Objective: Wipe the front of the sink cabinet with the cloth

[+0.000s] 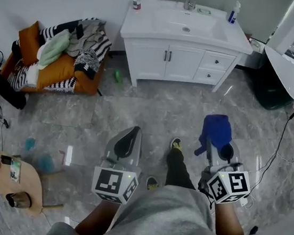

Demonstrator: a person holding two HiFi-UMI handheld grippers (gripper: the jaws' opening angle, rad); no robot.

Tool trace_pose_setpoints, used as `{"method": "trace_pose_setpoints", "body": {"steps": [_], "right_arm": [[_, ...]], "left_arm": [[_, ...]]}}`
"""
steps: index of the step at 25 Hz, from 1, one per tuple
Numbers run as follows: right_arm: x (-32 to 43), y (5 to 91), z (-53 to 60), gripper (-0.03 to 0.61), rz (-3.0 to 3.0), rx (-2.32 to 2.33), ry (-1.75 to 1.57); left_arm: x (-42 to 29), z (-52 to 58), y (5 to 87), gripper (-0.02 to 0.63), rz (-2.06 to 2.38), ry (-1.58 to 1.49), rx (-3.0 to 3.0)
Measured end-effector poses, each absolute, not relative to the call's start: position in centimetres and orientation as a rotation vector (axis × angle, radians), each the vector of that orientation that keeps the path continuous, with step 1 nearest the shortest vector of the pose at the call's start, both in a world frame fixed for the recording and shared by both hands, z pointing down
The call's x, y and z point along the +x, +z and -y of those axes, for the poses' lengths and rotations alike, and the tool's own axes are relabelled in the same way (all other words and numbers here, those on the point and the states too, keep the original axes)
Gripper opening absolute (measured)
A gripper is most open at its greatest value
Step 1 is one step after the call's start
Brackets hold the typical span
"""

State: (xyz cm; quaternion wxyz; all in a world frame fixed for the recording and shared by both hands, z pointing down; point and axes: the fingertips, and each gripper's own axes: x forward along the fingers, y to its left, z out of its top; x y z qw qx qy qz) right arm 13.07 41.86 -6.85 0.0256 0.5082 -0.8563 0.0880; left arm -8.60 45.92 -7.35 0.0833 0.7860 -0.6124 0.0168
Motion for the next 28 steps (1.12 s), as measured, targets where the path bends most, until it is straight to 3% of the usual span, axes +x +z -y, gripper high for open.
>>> {"method": "trace_pose_setpoints", "body": {"steps": [28], "right_arm": [[17.8, -6.0, -13.0, 0.083, 2.569, 1.573, 0.236]], "left_arm": [[-6.7, -19.3, -5.3, 0.011, 1.805, 0.191, 2.288]]}}
